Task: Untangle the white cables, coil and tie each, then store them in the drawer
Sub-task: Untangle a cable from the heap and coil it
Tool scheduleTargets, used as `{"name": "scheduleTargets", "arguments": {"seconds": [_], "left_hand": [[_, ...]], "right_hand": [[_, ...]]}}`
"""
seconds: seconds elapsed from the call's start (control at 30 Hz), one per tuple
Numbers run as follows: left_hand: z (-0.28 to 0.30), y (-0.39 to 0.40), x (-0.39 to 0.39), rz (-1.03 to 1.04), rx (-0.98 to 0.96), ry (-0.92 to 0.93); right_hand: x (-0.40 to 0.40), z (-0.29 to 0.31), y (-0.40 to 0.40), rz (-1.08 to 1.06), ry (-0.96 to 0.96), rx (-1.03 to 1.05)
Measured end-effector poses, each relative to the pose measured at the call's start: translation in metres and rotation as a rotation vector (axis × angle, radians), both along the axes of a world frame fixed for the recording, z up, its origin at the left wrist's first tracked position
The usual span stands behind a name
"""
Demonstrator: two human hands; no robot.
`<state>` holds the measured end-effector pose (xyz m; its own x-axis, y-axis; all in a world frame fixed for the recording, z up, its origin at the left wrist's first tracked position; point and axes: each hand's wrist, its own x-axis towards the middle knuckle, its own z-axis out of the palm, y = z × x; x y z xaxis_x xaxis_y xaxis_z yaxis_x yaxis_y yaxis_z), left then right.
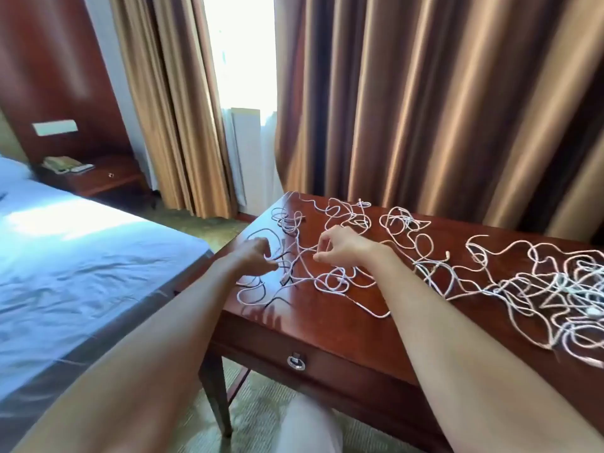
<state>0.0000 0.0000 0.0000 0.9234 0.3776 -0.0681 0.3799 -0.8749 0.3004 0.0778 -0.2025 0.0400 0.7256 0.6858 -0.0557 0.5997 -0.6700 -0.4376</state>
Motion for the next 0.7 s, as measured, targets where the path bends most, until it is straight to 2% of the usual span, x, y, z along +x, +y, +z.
{"name": "scheduleTargets", "arguments": {"seconds": [0.1, 0.23, 0.47, 0.53, 0.7], "left_hand": [[-0.023, 0.012, -0.003, 0.088, 0.057, 0.075], [-0.045, 0.017, -0.005, 0.08, -0.051, 0.152], [-0.05, 0.023, 0.0, 0.086, -0.093, 0.04], [-0.048, 0.024, 0.001, 0.096, -0.086, -0.021], [-0.035, 0.027, 0.001, 0.178, -0.134, -0.243]], "right_hand": [[0.002, -0.021, 0.02, 0.018, 0.005, -0.006], [0.005, -0.045, 0.042, 0.013, 0.036, -0.024], [0.014, -0.071, 0.071, -0.015, -0.032, -0.114], [0.014, -0.076, 0.074, -0.028, -0.023, -0.117], [0.01, -0.072, 0.071, -0.126, -0.139, -0.046]]}}
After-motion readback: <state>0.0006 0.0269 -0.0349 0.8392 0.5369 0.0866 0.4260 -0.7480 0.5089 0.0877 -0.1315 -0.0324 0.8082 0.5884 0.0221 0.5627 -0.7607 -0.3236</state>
